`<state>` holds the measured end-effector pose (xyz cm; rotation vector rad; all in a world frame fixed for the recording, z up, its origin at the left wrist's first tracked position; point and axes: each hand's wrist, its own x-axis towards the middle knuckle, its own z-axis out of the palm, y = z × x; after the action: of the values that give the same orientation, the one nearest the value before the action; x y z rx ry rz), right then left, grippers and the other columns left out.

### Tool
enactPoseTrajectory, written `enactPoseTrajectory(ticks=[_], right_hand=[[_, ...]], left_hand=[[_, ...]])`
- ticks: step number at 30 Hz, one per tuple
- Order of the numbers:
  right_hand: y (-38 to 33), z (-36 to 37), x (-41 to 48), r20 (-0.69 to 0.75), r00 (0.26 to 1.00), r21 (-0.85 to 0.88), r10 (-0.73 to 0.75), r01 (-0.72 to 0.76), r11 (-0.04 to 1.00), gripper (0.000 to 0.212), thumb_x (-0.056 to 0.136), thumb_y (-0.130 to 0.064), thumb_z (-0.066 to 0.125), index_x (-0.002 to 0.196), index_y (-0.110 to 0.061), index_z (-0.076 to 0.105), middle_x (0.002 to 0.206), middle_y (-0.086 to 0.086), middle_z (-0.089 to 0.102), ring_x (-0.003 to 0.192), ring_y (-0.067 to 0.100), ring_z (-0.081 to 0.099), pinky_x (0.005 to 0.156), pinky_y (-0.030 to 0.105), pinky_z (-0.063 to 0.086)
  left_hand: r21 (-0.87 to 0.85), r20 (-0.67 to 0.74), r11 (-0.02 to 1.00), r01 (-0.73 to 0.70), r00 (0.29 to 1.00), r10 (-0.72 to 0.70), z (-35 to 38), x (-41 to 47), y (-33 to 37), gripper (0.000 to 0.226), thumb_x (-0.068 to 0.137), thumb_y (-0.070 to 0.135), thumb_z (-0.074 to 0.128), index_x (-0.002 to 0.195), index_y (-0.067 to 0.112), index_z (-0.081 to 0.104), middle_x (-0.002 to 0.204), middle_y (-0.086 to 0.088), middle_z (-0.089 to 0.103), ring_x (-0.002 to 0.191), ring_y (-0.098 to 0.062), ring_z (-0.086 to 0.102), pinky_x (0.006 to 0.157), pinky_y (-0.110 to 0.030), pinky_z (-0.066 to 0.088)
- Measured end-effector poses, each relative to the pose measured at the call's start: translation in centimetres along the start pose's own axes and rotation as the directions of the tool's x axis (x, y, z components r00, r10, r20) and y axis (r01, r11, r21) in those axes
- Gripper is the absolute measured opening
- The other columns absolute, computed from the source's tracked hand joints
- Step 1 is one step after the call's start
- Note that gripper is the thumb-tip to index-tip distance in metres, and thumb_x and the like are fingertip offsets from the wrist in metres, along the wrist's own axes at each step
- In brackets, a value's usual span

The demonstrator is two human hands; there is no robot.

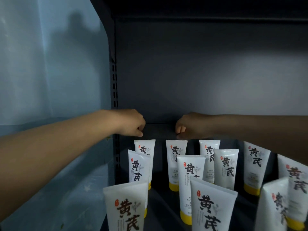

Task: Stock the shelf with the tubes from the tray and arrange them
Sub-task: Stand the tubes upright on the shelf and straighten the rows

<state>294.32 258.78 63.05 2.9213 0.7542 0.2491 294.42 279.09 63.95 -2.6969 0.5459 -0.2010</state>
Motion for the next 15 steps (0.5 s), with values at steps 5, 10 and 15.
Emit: enactPoseTrajectory(ticks=[5,10,15], right_hand=[[-1.6,-2.3,-1.8,-0.004,0.999,-0.048,0.049,-0.049,0.998,0.035,0.09,-0.031,0.054,0.116,-0.009,0.062,0.116,0.007,0.067,0.106,0.025,0.06,0.094,0.033,0.048],[-3.3,-5.0,-4.2,0.021,0.997,-0.04,0.078,-0.077,0.996,0.044,0.091,-0.04,0.054,0.12,-0.008,0.058,0.122,0.007,0.063,0.11,0.024,0.058,0.096,0.033,0.046],[-4.6,-6.5,-6.6,0.021,0.994,-0.07,0.107,-0.105,0.992,0.049,0.089,-0.044,0.054,0.118,-0.005,0.06,0.12,0.009,0.063,0.109,0.027,0.058,0.098,0.037,0.046]], left_hand=[[-0.04,-0.07,0.993,0.112,0.991,-0.115,-2.9,-2.3,-0.7,0.039,0.093,0.039,0.047,0.11,0.008,0.064,0.112,-0.008,0.065,0.104,-0.023,0.059,0.084,-0.03,0.047],[-0.155,-0.141,0.971,0.183,0.968,-0.206,-4.4,-4.2,-0.1,0.043,0.092,0.039,0.048,0.104,0.002,0.066,0.109,-0.011,0.065,0.093,-0.023,0.056,0.076,-0.028,0.044],[-0.213,-0.179,0.965,0.153,0.965,-0.192,-5.0,-6.6,1.2,0.044,0.092,0.037,0.046,0.1,-0.002,0.066,0.102,-0.013,0.064,0.094,-0.025,0.057,0.081,-0.031,0.046]])
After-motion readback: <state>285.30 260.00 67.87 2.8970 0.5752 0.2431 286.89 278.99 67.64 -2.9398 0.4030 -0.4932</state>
